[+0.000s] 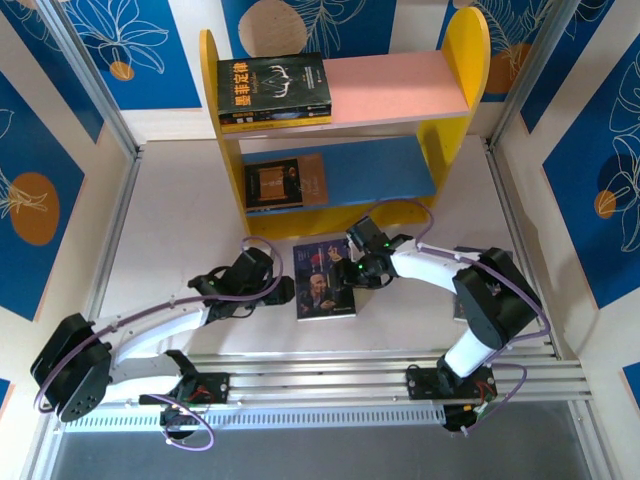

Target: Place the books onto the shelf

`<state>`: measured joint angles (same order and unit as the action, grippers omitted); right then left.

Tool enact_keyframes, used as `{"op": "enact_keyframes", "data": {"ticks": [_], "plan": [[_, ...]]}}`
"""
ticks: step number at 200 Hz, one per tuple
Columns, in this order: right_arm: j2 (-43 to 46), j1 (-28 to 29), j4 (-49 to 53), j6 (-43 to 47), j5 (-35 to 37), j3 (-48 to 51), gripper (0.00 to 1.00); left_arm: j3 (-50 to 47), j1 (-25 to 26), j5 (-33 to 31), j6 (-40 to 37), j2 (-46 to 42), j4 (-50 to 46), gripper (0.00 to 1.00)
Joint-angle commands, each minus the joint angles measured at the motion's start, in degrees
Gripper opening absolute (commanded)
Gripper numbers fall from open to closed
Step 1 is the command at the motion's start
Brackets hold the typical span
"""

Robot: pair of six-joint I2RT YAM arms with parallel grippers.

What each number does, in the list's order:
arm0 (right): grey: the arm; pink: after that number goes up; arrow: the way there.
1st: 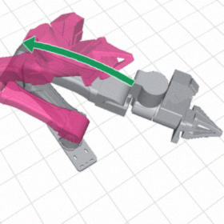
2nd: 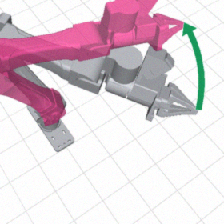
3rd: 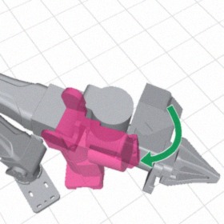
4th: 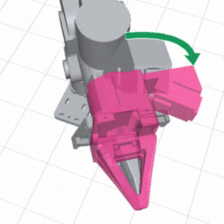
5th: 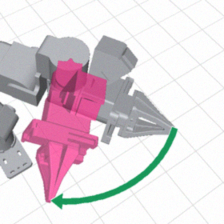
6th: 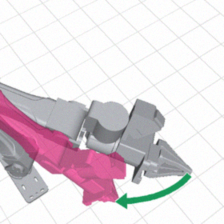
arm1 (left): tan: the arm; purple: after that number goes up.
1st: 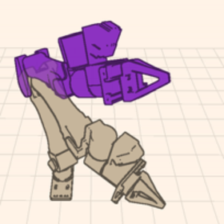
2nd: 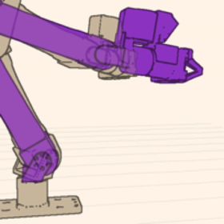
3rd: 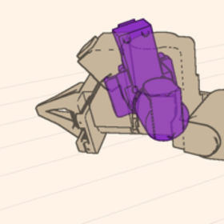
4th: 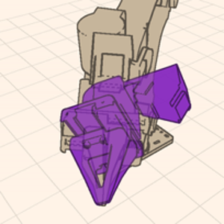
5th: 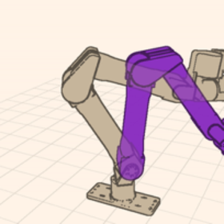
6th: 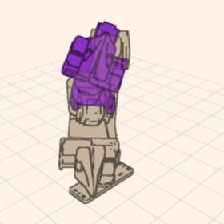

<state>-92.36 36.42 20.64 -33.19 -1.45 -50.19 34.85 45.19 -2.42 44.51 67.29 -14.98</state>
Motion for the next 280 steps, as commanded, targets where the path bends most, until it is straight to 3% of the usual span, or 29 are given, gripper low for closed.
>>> {"op": "enact_keyframes", "data": {"ticks": [1, 73, 221, 280], "plan": [[-1.20, 2.12, 0.56, -0.65, -0.28, -3.11, 0.62, 0.04, 0.48, -0.48, -0.48, 0.38, -0.31, 0.66], [-0.96, 2.42, 3.69, 0.23, 4.76, -3.47, 0.62, -0.47, 0.47, -0.62, -0.32, 1.03, -0.11, 0.66], [-7.29, 6.96, -2.22, -2.26, 3.65, -1.27, 0.61, -1.14, 0.52, 1.23, 0.22, 7.10, 4.79, 0.66], [-10.90, 8.18, -4.12, -3.79, 1.59, 0.20, 0.49, -1.76, 0.55, 1.98, 0.31, 9.58, 6.84, 0.66]]}}
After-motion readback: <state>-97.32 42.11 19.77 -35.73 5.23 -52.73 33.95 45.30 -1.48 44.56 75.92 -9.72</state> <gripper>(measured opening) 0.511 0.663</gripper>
